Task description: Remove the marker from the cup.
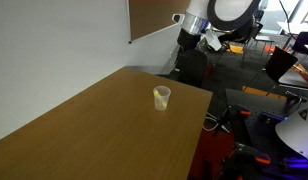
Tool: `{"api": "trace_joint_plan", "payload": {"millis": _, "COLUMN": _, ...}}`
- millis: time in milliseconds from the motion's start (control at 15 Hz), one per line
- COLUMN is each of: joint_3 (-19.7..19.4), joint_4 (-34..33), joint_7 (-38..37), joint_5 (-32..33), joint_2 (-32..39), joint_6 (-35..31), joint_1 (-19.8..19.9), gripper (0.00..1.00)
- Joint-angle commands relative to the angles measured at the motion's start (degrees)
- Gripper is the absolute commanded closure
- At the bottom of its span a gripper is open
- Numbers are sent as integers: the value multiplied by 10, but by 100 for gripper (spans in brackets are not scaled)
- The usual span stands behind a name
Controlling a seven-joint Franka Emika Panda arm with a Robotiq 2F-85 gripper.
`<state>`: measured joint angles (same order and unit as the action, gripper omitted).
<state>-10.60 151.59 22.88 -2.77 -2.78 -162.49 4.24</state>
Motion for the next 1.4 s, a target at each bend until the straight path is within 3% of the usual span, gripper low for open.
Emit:
{"api": "trace_joint_plan", "payload": {"millis": 0, "joint_3": -6, "joint_4": -25, "joint_7": 89, "joint_5": -87, "joint_2": 50, "joint_6": -5, "joint_1": -4, "gripper": 0}}
{"api": "trace_joint_plan", "payload": {"millis": 267, "joint_3": -8, "joint_4": -53, "joint_7": 144, "joint_5": -130, "joint_2": 97, "joint_6": 6, "joint_1": 19, "gripper": 0}}
{"api": "trace_joint_plan", "payload": {"millis": 400, "joint_3": -7, "joint_4": -35, "joint_7": 120, "joint_5": -114, "joint_2": 81, "joint_6": 0, "joint_1": 14, "gripper": 0}}
{"api": "trace_joint_plan", "payload": {"millis": 867, "joint_3": -16, "joint_4": -69, "joint_7": 104, "joint_5": -102, "joint_2": 121, "joint_6": 13, "joint_1": 16, "gripper": 0}}
{"api": "trace_joint_plan", "payload": {"millis": 1333, "joint_3": -19, "joint_4": -78, "joint_7": 62, "joint_5": -97, "joint_2": 166, "joint_6": -47, "joint_1": -1, "gripper": 0}}
